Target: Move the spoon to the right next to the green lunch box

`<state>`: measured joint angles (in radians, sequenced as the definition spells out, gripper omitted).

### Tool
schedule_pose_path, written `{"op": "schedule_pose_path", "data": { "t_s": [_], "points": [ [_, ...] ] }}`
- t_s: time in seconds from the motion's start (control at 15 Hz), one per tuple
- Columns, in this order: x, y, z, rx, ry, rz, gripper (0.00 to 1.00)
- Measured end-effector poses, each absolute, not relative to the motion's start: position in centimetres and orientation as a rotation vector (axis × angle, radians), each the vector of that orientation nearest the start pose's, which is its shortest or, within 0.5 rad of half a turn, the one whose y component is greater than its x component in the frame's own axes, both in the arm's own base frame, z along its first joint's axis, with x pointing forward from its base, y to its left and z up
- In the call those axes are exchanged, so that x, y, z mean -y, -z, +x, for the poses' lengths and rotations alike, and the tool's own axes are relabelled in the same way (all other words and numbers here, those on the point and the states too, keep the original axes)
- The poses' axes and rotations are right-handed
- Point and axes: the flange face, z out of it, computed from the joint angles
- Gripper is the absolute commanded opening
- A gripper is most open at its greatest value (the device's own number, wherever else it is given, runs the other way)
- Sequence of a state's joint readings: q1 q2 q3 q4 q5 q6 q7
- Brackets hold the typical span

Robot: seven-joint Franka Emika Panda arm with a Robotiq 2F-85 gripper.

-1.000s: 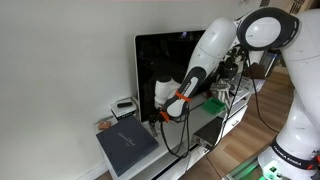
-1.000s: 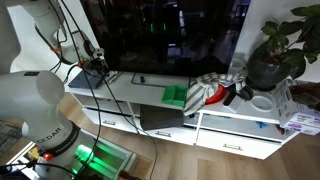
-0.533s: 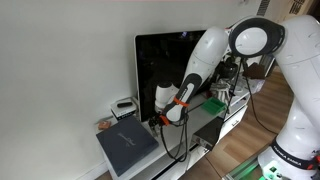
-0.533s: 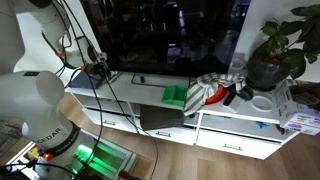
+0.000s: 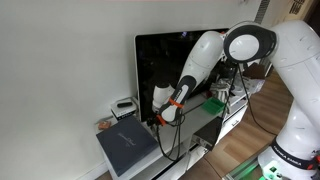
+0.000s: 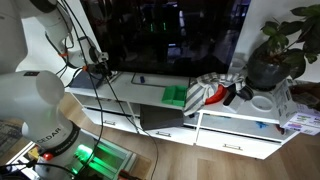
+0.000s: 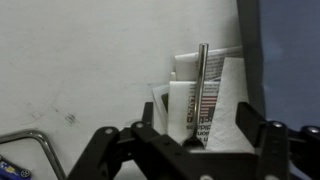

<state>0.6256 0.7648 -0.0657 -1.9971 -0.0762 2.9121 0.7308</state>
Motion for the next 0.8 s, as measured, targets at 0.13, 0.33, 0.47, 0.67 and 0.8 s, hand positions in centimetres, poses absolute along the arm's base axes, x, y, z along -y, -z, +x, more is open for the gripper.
{"op": "schedule_pose_path", "data": {
  "t_s": [0.13,0.33,0.47,0.67,0.8],
  "points": [
    [-32.3,-8.4,51.1,-0.119,0.251,-3.088,0.43],
    [-32.4,-8.0,51.5,-0.107,0.249,-3.084,0.41],
    [-32.5,-7.6,51.7,-0.102,0.246,-3.081,0.47],
    [-32.9,-7.0,52.0,-0.091,0.241,-3.077,0.48],
    [-33.0,-6.6,52.2,-0.088,0.239,-3.076,0.42]
  ]
}}
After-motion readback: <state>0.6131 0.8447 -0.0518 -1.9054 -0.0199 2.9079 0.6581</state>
